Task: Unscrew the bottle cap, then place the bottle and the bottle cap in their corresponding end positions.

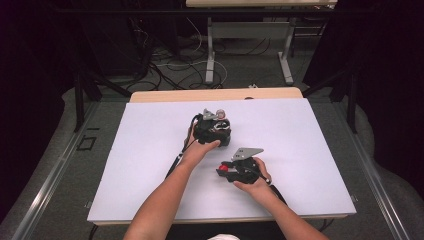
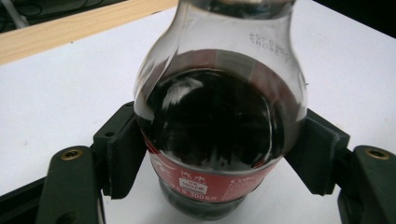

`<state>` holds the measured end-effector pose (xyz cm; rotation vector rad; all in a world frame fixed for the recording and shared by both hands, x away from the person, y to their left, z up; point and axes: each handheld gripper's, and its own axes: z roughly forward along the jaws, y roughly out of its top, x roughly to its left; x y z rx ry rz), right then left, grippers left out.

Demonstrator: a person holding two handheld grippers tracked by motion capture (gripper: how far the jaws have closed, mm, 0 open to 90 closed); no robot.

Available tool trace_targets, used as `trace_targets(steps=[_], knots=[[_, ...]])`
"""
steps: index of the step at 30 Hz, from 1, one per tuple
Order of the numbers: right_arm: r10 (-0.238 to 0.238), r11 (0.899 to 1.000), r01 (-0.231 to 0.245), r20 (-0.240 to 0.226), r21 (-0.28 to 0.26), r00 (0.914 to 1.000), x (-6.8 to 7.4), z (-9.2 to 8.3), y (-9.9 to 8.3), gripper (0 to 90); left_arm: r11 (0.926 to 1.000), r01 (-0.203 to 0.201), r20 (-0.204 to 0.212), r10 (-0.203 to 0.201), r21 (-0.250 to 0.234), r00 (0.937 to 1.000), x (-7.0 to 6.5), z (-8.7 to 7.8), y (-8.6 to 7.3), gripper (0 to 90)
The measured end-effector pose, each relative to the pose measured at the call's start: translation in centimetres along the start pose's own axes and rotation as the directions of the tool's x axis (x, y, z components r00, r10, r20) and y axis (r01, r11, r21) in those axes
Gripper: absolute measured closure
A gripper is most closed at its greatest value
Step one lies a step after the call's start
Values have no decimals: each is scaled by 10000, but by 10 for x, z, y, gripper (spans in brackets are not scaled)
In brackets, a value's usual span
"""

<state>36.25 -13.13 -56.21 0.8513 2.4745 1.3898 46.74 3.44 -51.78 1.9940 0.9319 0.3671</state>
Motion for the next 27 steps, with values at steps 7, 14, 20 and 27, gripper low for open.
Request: trace_targets(steps=[7,14,20,27], knots=[[-525,9962,518,85,707,9986,2,11,1,609,9996,215,53,-216,183,9998,-2,2,-2,197],[-542,9926,528,99,1094,9985,5,15,2,600,9976,666,140,-663,-194,9977,-1,-15,-4,158],[-345,9927,344,-16,1154,9994,4,14,3,404,9954,910,178,-905,-284,9957,5,-38,-7,87],[-1,9978,4,-37,667,10000,5,-6,7,352,9941,1036,183,-1031,-324,9945,12,-66,-20,31]])
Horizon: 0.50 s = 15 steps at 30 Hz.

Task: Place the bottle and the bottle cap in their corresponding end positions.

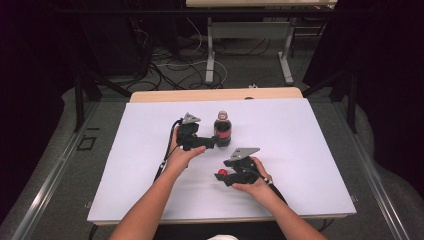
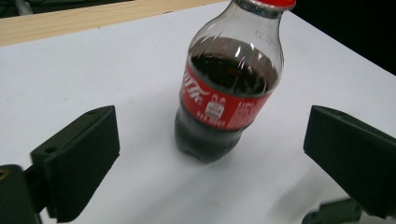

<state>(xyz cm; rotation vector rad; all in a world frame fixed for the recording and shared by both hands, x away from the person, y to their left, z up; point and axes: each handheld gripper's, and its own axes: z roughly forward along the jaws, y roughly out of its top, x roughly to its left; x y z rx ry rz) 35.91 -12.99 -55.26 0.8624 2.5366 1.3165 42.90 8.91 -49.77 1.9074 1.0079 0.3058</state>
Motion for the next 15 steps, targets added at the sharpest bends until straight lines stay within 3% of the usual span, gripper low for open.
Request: trace_targets(steps=[5,8,11,15], knots=[[332,9979,-322,163,-554,9993,-5,-18,3,331,9985,541,-151,-542,-78,9984,7,-20,-12,18],[644,9951,-612,405,-771,9971,-13,-28,4,291,9991,433,-179,-433,-9,9989,10,-32,-19,8],[1508,9864,-1483,323,-711,9880,-23,-38,2,290,9992,395,-363,-393,67,9986,14,-43,-26,7],[1622,9842,-1509,1288,-931,9783,-34,-51,-2,188,9972,742,-730,-736,63,9946,20,-56,-35,6]])
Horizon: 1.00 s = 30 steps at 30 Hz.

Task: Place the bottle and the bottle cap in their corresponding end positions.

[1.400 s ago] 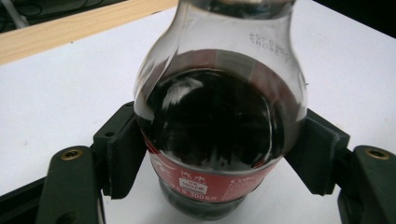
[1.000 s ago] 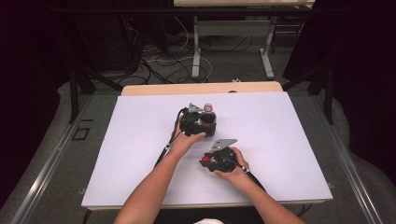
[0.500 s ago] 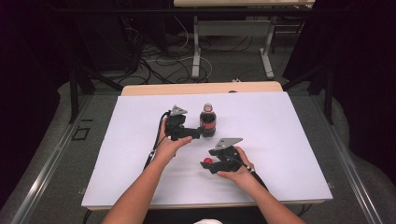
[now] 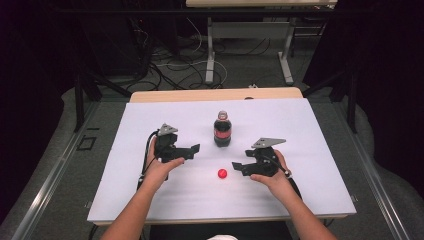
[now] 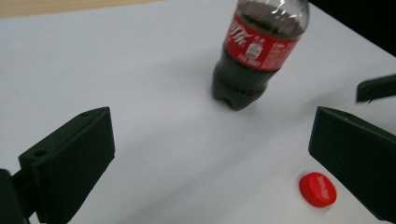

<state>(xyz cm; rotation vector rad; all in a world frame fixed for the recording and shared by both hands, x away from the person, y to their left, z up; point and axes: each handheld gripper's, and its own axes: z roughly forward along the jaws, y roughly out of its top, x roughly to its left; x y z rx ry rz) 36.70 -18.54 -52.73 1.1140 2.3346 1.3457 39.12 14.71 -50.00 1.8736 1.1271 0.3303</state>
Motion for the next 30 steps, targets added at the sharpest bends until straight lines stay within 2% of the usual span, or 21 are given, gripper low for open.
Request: trace_targets(steps=[2,4,5,6,11,14,16,17,19,23,25,27,28,30], knots=[[123,9999,-119,606,-66,9981,-8,-7,0,152,9998,0,-99,2,206,10000,5,-8,-4,6],[553,9983,-531,1112,-231,9923,-15,-15,-2,126,9996,214,-329,-207,208,9992,9,-13,-9,6],[745,9970,-708,1449,-301,9866,-19,-18,-3,43,9993,154,-444,-139,337,9989,11,-16,-11,6],[893,9958,-847,1695,-343,9815,-24,-21,-5,0,9994,289,-557,-278,190,9981,12,-17,-14,6],[1198,9928,-1164,2465,-282,9617,-42,-34,-17,0,9989,447,-796,-435,127,9959,20,-27,-28,6],[1473,9891,-1438,2677,-326,9522,-48,-40,-24,0,9983,576,-943,-562,125,9940,26,-32,-36,6],[1308,9912,-1301,2992,-225,9452,-52,-43,-28,0,9983,575,-1056,-568,39,9928,29,-35,-40,6],[1273,9916,-1275,3075,-196,9430,-54,-45,-30,0,9977,649,-992,-629,174,9931,31,-37,-41,6],[1413,9898,-1388,3172,-307,9378,-57,-49,-32,0,9975,708,-1151,-706,-21,9908,35,-38,-46,6],[1484,9889,-1391,3441,-516,9271,-64,-54,-37,0,9908,1311,-1035,-1339,-333,9856,42,-40,-57,6],[1571,9876,-1457,3544,-588,9218,-67,-56,-41,0,9927,1162,-1132,-1192,-328,9864,45,-41,-60,7],[1898,9818,-1759,3570,-715,9146,-68,-57,-44,0,9931,1112,-1234,-1150,-374,9857,47,-42,-62,8],[1917,9814,-1778,3623,-716,9121,-70,-58,-45,0,9923,1202,-1216,-1231,-313,9849,49,-43,-63,8],[1993,9799,-1867,3833,-703,9019,-75,-60,-49,0,9882,1473,-1312,-1517,-422,9797,52,-41,-65,8]])
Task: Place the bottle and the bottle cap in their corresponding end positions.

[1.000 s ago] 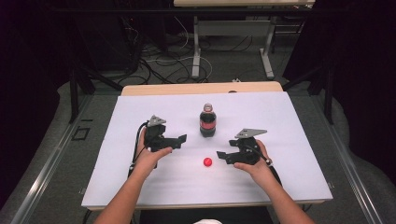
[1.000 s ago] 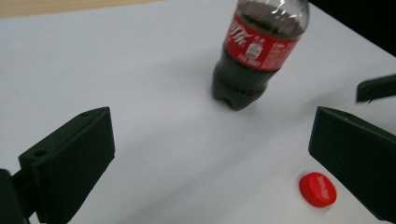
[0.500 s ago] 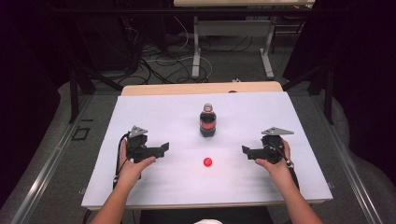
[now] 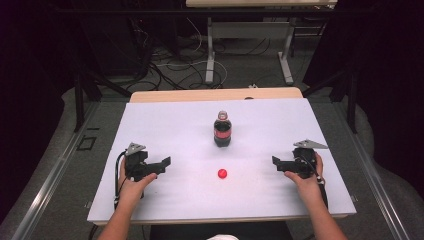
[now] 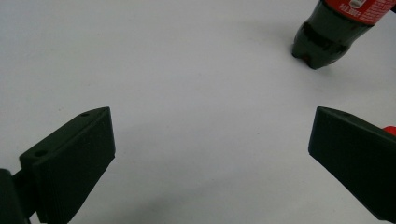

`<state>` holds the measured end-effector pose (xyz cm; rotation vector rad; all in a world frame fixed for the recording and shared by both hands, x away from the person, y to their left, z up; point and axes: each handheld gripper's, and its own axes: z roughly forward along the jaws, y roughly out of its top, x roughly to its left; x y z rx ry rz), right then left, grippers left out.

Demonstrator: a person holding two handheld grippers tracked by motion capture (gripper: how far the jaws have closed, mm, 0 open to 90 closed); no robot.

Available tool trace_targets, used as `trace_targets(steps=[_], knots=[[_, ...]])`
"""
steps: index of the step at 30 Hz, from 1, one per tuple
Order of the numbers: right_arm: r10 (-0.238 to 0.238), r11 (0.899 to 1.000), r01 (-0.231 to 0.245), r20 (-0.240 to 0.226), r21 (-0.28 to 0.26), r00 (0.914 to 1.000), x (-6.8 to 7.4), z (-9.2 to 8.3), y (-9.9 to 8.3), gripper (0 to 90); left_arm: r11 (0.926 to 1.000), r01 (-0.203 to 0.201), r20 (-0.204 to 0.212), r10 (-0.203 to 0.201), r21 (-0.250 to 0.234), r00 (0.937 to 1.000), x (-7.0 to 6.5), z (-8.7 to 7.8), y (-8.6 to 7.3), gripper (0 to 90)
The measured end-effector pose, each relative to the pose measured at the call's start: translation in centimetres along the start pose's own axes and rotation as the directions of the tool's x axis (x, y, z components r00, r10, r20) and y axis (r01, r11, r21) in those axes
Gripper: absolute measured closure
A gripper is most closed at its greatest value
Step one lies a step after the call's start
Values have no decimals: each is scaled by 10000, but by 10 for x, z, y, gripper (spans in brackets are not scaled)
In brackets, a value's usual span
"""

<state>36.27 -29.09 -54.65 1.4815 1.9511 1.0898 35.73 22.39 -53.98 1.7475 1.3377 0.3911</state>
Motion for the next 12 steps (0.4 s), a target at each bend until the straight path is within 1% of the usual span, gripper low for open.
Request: trace_targets(steps=[1,2,3,4,5,6,7,8,9,11,12], knots=[[95,9999,-96,69,106,9999,-3,0,-1,0,9999,106,-93,-106,22,9999,2,1,0,8],[304,9994,-304,41,164,9995,-5,-1,-1,0,9997,237,-107,-237,3,9997,4,1,-1,8],[530,9985,-529,-13,106,9986,-6,-2,-2,0,9993,379,-29,-379,75,9993,6,0,-1,8],[559,9984,-559,20,26,9984,-8,-3,-2,0,9991,418,-59,-418,-23,9991,8,1,-1,8],[543,9985,-543,104,-17,9985,-9,-4,-2,0,9989,468,-93,-468,3,9989,10,1,-1,8],[631,9980,-630,174,-75,9979,-10,-4,-2,0,9985,542,-163,-542,-3,9984,11,1,-1,8],[619,9980,-617,159,-135,9980,-11,-5,-2,0,9986,525,-179,-525,-18,9985,12,1,-1,9],[748,9971,-745,169,-149,9971,-12,-5,-2,0,9985,551,-202,-552,-36,9983,13,0,-1,9],[780,9968,-776,212,-180,9967,-13,-5,-2,0,9984,556,-245,-557,-58,9981,14,0,-1,9],[782,9969,-778,258,-141,9966,-13,-6,-3,0,9979,642,-251,-643,-59,9976,14,-1,-1,10],[672,9977,-668,297,-137,9973,-14,-6,-3,0,9981,616,-281,-617,-35,9977,14,-1,-1,9]])
